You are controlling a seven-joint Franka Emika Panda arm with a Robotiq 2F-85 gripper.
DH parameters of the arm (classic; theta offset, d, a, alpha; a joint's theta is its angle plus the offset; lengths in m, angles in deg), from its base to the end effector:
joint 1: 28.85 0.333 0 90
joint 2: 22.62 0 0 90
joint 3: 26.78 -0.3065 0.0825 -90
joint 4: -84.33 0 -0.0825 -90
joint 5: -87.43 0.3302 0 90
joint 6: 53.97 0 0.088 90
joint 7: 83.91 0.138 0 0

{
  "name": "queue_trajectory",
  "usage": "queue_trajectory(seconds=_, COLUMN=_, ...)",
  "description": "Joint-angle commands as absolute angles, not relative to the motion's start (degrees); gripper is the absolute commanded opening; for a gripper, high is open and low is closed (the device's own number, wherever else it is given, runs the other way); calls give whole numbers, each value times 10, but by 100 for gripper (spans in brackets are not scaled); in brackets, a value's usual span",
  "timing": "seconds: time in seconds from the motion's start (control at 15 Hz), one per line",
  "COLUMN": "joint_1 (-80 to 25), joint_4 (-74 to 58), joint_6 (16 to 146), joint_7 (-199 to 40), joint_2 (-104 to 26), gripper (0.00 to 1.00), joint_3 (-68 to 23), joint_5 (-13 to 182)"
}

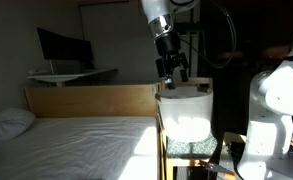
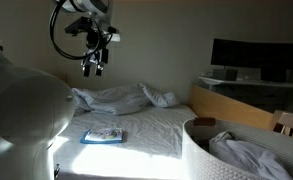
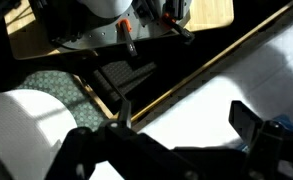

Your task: Put the white and blue shirts in the laundry bag

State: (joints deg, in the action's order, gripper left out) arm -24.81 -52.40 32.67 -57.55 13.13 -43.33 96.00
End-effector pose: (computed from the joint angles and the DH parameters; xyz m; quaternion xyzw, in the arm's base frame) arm 0.2549 0.1300 0.4828 0.9867 -0.0925 -0.1206 0.0576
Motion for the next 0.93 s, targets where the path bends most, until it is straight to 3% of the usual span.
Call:
queue_trajectory(seconds=0.0, joint_1=-245, joint_4=-523, joint_6=326, joint_7=-574, joint_2=130, gripper=100, joint_3=-431, joint_5=959)
queue_trajectory(seconds=0.87, joint_1=-239, joint_4=-521, joint_6=314, joint_7=-595, joint_2=128, gripper=100, joint_3=-426, joint_5=945)
